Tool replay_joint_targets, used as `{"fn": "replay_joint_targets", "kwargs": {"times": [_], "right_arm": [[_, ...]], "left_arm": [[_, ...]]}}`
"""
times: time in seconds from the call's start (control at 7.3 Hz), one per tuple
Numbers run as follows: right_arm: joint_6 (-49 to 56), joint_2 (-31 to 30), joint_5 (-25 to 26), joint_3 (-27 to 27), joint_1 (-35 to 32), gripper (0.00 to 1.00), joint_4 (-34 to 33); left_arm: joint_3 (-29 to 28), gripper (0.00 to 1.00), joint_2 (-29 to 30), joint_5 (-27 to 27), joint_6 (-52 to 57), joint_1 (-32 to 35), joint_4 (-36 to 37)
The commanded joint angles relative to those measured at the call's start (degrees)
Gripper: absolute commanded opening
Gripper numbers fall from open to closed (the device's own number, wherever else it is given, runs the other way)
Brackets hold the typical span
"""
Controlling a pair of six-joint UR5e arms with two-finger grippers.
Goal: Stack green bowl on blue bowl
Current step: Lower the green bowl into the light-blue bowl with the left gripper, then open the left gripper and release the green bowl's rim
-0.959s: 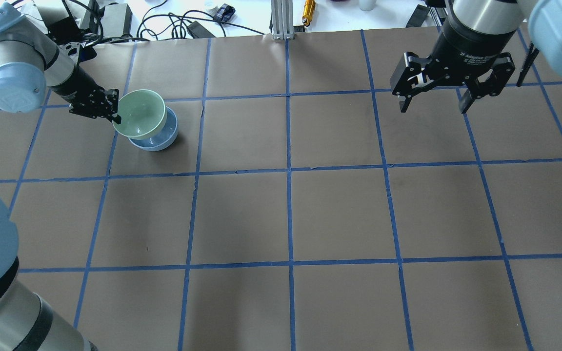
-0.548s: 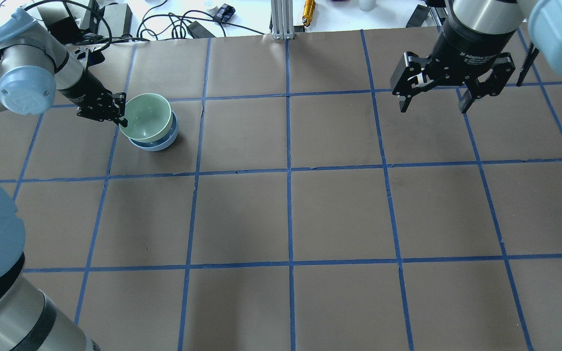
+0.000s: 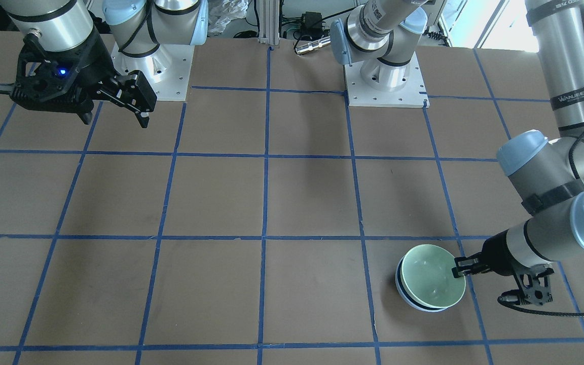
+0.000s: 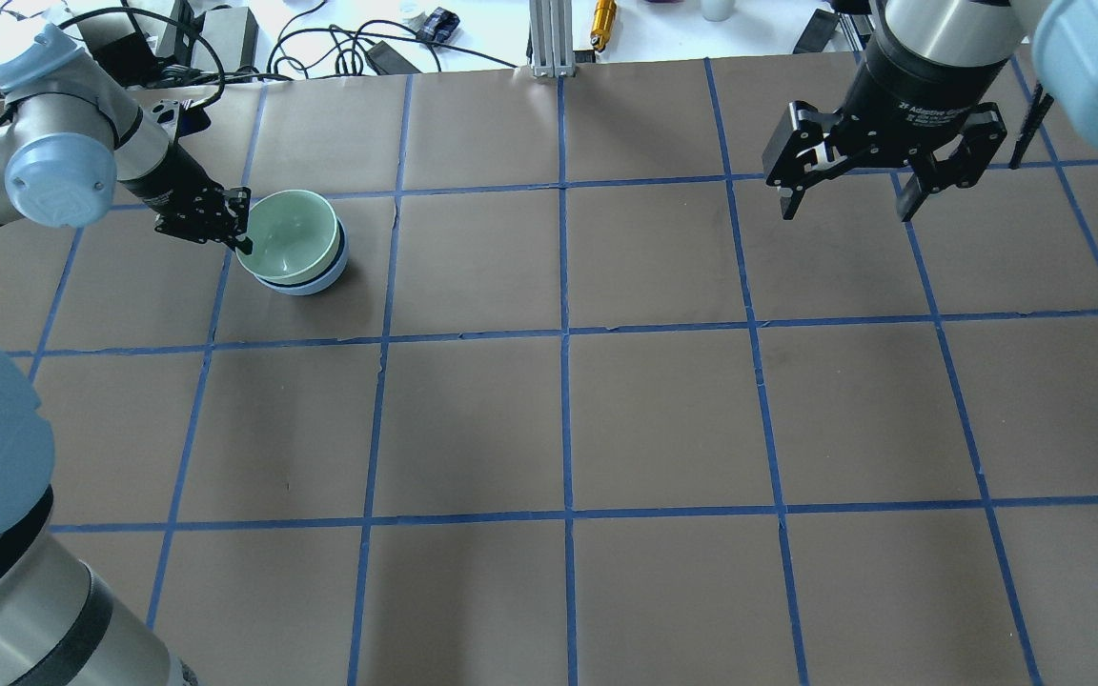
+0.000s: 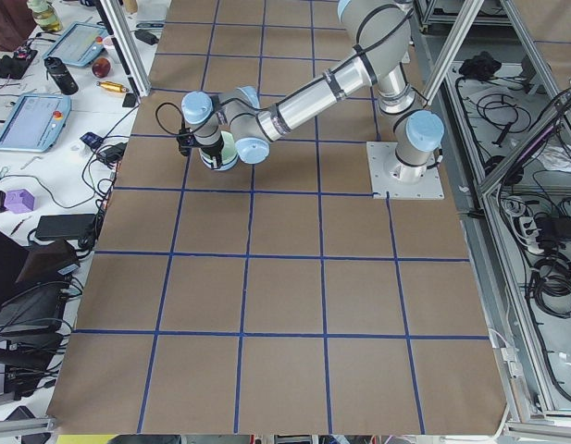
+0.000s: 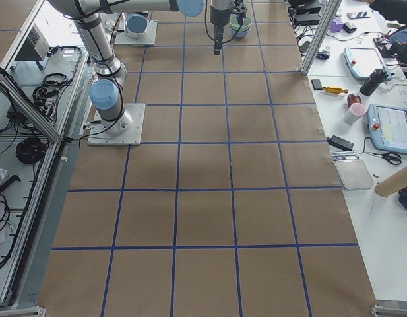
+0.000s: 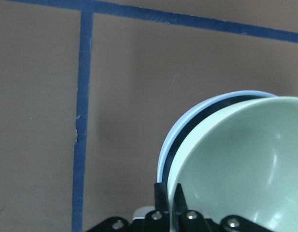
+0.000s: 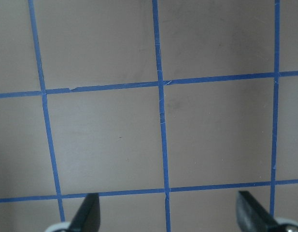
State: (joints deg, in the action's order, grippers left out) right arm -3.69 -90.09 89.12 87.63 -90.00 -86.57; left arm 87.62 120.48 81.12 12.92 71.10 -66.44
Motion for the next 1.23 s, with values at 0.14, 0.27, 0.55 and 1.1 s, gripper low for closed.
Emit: {"fn": "replay_joint_targets", "kwargs": {"times": [0.14,0.27,0.55,1.1], "right_arm": [[0.00,0.00,0.00,0.00,0.00,1.00,0.00],[0.00,0.00,0.00,0.00,0.00,1.00,0.00],[0.00,0.00,0.00,0.00,0.00,1.00,0.00],[0.00,0.00,0.00,0.00,0.00,1.00,-0.09]], "left_arm": [[-0.08,0.76,0.10,-0.09,-0.08,0.18,1.49],[-0.08,0.95,-0.16,-0.26,-0.26,0.26,1.41],[-2.08,1.00,-3.74,1.04,-3.83,4.89,-3.48],[-5.88,1.00,-16.12,7.38,-17.54,16.93,-18.26]]}}
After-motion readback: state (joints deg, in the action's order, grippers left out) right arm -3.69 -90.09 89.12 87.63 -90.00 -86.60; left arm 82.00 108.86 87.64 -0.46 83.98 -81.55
